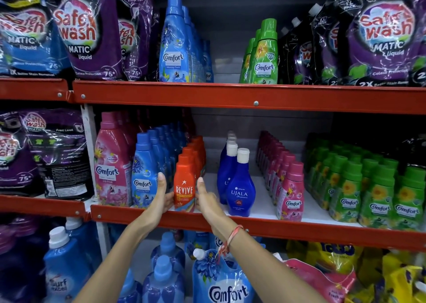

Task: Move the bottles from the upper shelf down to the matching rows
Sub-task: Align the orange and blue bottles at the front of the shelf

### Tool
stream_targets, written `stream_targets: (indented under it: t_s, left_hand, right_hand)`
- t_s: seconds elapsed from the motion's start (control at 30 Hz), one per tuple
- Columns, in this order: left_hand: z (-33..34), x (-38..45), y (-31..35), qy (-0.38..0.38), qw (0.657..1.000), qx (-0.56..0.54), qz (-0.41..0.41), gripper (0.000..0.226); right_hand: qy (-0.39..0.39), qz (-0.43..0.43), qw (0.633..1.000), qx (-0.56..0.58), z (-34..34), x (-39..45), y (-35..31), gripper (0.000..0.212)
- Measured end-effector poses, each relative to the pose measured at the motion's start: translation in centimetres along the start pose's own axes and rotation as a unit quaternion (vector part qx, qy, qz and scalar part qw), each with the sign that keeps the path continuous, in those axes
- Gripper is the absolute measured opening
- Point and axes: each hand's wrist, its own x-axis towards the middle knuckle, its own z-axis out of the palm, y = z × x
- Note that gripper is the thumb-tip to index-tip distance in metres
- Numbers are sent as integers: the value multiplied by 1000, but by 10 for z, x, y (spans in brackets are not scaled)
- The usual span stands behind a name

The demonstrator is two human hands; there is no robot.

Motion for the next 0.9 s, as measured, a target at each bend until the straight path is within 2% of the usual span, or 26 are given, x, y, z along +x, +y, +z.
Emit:
stream_targets:
  t_s: [0.07,0.1,0.17,0.2,0.23,0.3,0.4,0.5,0.53,0.6,0.63,0.7,0.77,0.9]
  left_hand:
    - [3,-3,-7,57,998,20,36,124]
    - [5,-3,-12,123,989,40,69,109]
    - [10,-3,-21,288,940,100,151,81]
    - [14,-5,-20,342,913,126,186,73]
    - [18,-5,-20,362,896,141,215,68]
    - [30,-3,-17,335,899,139,245,63]
    - [57,2,-10,253,929,102,251,61]
    - [88,3,0,181,954,92,223,60]
    - [97,3,4,159,961,99,206,59]
    - [111,4,6,117,973,106,170,55]
    - [117,5,7,93,980,95,150,60]
    - [127,12,3,58,991,61,107,80]
    - [131,14,4,46,995,39,76,84]
    - [131,12,9,58,997,-8,41,100]
  right_hand:
    - [25,-43,999,-13,-9,-6,4,65]
    - [44,-79,996,-9,-12,-10,6,61]
    - [89,-132,987,12,-17,-20,9,52]
    - [112,-147,983,24,-22,-22,13,49]
    - [132,-159,978,32,-28,-25,17,47]
    - [174,-193,965,39,-44,-32,21,46]
    - [263,-235,935,34,-66,-36,28,41]
    - [302,-215,929,17,-85,-38,35,26]
    - [301,-198,933,13,-91,-38,37,24]
    - [276,-161,948,10,-100,-43,36,43]
    - [251,-141,957,18,-104,-47,33,53]
    - [194,-101,975,33,-109,-53,27,54]
    - [162,-82,983,14,-113,-54,24,53]
    - [163,-52,985,-6,-113,-50,19,58]
